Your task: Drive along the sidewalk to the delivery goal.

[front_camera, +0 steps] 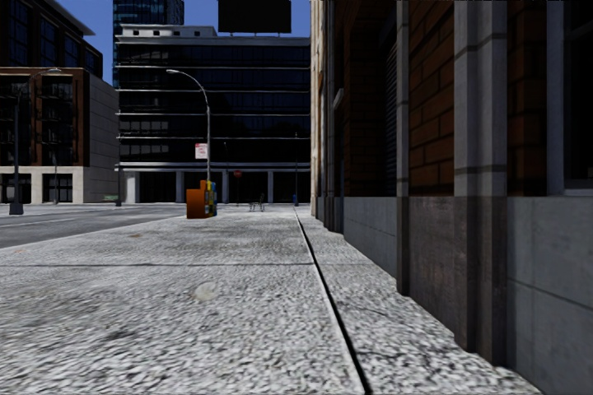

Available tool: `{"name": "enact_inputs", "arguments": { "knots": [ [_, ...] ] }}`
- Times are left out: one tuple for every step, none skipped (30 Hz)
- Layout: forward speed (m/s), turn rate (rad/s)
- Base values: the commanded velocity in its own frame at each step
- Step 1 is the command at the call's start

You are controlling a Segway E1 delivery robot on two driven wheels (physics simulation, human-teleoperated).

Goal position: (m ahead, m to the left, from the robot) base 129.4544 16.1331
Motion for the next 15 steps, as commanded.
{"name": "enact_inputs", "arguments": {
  "knots": [
    [2.0,0.25],
    [2.0,0.26],
    [2.0,0.26],
    [2.0,0.26],
    [2.0,0.26],
    [2.0,0.26],
    [2.0,0.07],
    [2.0,0.0],
    [2.0,0.0],
    [2.0,0.0],
    [2.0,0.0],
    [2.0,0.0],
    [2.0,0.0],
    [2.0,0.0],
    [2.0,0.0]
  ]
}}
